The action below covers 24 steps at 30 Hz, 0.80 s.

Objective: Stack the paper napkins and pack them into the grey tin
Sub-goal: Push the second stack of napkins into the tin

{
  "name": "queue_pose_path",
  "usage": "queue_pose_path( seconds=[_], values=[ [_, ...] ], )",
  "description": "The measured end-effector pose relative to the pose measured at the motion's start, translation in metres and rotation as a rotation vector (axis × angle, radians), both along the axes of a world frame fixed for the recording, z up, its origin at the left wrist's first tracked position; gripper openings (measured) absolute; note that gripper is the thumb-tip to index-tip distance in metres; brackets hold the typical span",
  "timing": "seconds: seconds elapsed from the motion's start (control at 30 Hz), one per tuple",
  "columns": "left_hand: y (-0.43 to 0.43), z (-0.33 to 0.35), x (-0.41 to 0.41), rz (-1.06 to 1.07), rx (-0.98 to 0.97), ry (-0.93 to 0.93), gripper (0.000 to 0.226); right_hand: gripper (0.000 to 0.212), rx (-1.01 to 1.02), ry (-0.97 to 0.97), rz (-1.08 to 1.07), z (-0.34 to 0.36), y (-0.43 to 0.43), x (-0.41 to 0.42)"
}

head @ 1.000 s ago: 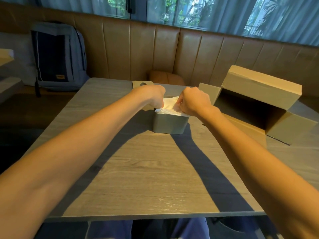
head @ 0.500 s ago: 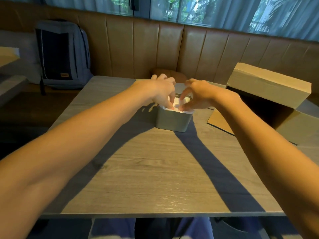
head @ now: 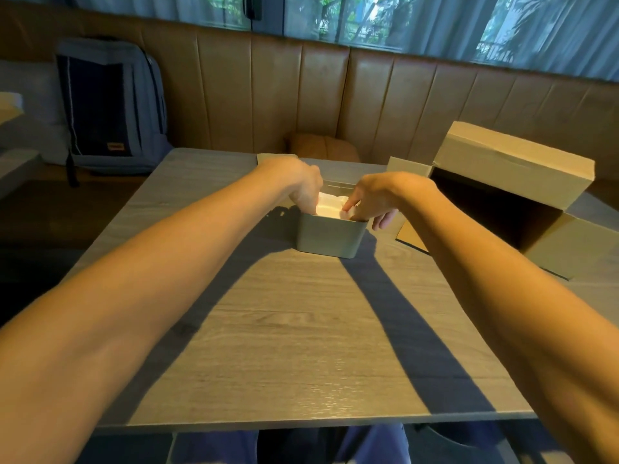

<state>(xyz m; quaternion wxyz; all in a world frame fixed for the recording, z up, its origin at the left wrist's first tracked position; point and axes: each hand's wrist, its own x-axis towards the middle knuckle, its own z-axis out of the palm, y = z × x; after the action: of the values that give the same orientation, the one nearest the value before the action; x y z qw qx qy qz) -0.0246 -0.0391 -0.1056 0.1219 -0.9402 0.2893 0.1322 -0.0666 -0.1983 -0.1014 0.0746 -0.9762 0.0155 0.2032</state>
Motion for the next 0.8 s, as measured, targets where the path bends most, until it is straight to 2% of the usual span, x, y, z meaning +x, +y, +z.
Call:
queue_pose_path(
  seconds=[0.13, 0.23, 0.3, 0.47, 0.57, 0.7, 0.8],
  values=[
    [0.017, 0.01, -0.006, -0.038, -0.161, 0.119, 0.047, 0.032, 0.111, -0.032, 0.058, 0.01, -0.009, -0.009],
    [0.024, 0.005, -0.008, -0.073, -0.269, 0.061, 0.026, 0.029, 0.117, -0.045, 0.057, 0.011, -0.01, -0.011],
    [0.02, 0.002, -0.007, -0.055, -0.23, 0.051, 0.025, 0.03, 0.075, -0.021, 0.043, 0.008, -0.009, -0.009],
    [0.011, 0.004, -0.002, 0.035, -0.082, 0.076, 0.046, 0.032, 0.001, 0.058, 0.034, 0.008, -0.006, -0.002],
    [0.004, 0.007, -0.005, 0.047, -0.014, 0.09, 0.047, 0.029, -0.038, 0.092, 0.029, 0.004, -0.002, 0.0],
    [0.004, 0.005, -0.01, 0.045, -0.062, 0.091, 0.043, 0.027, -0.091, 0.09, 0.022, 0.0, 0.005, 0.004],
    [0.017, 0.0, -0.005, 0.02, -0.171, 0.142, 0.043, 0.027, -0.075, 0.093, 0.032, 0.004, -0.001, 0.001]
  ],
)
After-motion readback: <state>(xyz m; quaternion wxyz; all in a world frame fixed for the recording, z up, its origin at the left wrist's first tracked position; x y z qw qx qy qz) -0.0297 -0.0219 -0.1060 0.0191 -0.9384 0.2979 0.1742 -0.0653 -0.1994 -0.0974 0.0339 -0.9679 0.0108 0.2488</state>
